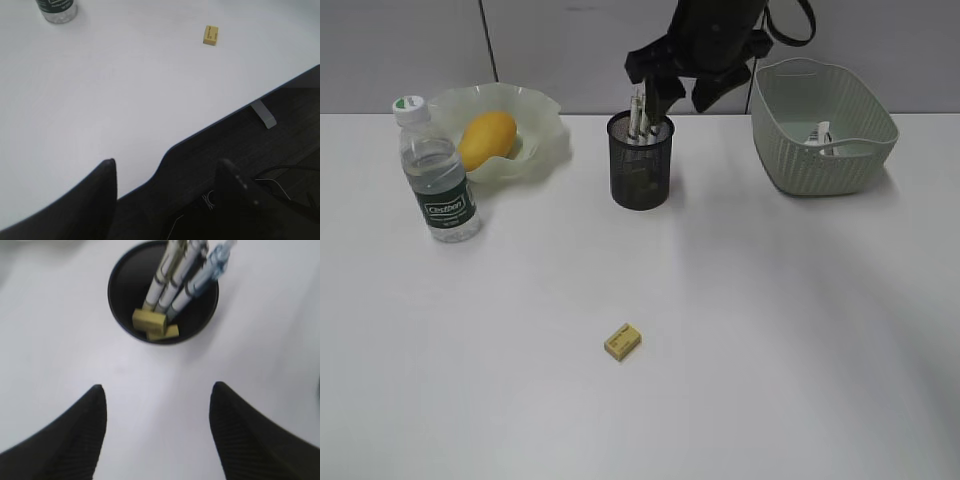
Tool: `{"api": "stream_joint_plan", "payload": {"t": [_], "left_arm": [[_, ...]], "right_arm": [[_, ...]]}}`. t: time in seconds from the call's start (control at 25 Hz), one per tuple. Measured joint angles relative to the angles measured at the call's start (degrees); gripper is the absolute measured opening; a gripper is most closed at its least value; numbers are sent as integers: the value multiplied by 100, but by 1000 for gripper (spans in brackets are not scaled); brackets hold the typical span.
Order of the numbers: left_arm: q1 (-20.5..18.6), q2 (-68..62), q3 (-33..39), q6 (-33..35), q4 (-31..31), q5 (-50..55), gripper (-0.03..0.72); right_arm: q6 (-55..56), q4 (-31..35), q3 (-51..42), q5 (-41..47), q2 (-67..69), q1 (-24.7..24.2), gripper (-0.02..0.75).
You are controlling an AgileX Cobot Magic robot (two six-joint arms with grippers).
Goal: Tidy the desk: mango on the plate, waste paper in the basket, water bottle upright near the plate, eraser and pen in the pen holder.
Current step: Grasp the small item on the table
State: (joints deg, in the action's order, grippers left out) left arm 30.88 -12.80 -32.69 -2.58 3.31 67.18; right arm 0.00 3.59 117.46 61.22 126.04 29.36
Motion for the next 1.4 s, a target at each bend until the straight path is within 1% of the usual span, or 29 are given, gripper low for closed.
{"api": "stream_joint_plan", "payload": {"t": [0.08, 0.16, 0.28, 0.4, 0.52, 0.68, 1.12, 1.4], "left_arm": [[0, 0, 0, 0, 0, 0, 469], [0, 0, 0, 0, 0, -7, 468], [0, 0, 0, 0, 0, -39, 468], [0, 0, 0, 0, 5, -50, 468], [0, 0, 0, 0, 5, -56, 468], [0, 0, 0, 0, 5, -66, 463], [0, 0, 0, 0, 18, -69, 456], [0, 0, 0, 0, 28, -99, 456]], "right_arm": [[-34, -25, 0, 397, -133, 0, 512], [-34, -38, 0, 618, -305, 0, 512], [0, -43, -67, 759, -707, 0, 512], [0, -43, -385, 767, -1248, 0, 512], [0, -43, -1009, 767, -1839, 0, 512], [0, -49, -2168, 784, -2735, 0, 512], [0, -82, -5102, 487, -5769, 0, 510], [0, -84, -6463, 356, -7632, 0, 510]]}}
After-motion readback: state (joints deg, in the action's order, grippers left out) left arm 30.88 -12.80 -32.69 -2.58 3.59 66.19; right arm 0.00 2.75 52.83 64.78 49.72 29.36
